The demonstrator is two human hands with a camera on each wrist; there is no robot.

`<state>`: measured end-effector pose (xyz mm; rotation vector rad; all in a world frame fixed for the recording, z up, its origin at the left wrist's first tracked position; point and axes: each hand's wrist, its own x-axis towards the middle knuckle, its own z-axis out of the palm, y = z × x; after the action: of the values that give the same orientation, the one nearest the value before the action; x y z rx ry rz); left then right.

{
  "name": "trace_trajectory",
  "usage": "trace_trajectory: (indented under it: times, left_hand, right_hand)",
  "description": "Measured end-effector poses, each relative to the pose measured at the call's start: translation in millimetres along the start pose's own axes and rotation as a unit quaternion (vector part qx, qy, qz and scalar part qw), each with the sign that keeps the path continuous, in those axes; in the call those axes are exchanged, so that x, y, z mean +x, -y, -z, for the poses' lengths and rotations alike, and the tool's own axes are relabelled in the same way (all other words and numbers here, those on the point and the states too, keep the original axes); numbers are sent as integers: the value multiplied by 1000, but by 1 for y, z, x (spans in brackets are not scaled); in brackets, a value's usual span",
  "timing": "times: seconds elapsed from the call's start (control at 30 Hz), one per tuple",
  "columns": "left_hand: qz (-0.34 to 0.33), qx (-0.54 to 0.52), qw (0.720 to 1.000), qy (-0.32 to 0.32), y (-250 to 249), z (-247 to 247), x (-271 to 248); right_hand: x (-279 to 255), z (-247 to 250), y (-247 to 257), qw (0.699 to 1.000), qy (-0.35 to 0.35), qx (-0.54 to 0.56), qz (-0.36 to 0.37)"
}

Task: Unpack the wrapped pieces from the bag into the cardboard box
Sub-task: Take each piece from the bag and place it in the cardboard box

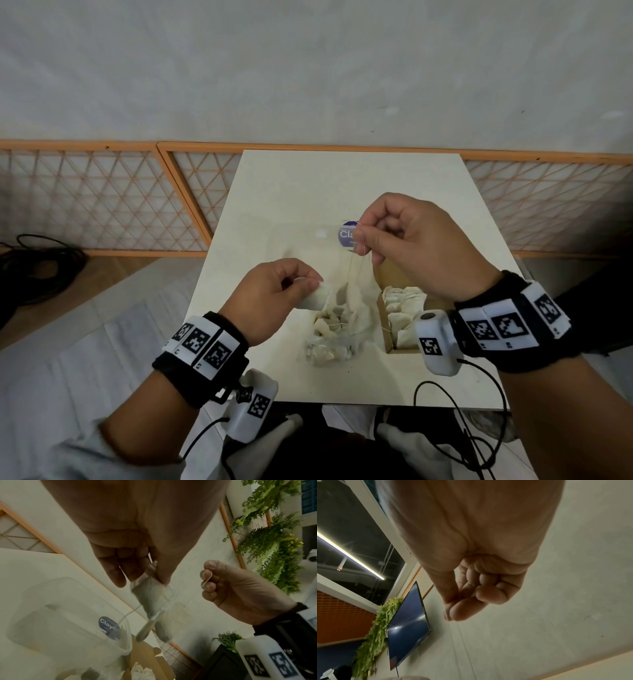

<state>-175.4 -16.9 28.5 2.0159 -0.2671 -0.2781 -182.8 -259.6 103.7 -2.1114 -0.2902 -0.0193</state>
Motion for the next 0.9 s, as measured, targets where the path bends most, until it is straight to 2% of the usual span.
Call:
trace_trajectory:
  times: [0.17,0.3,0.47,0.57,0.67,0.8,0.9]
  left_hand:
    - [-20,2,999,47,-3,-1,-4]
    - [-31,-60,995,73,-9,-5,-4]
    - [-60,-47,991,106,-17,-14,3]
    - [-75,-92,985,124,-21,-20,8]
    - [-84,-153,977,127,-24,-26,10]
    - [-83,-147,981,90,-30,-28,7]
    - [-99,-174,977,73,-37,-26,2]
  right_hand:
    - [0,10,9,999,7,50,19]
    - [0,15,16,995,11,92,25]
    - [-1,24,27,984,58,164,24]
    - [-3,29,33,979,65,193,11]
    - [-6,35,38,979,51,193,24]
    - [-9,44,47,983,7,180,44]
    - [-8,51,51,992,-57,92,69]
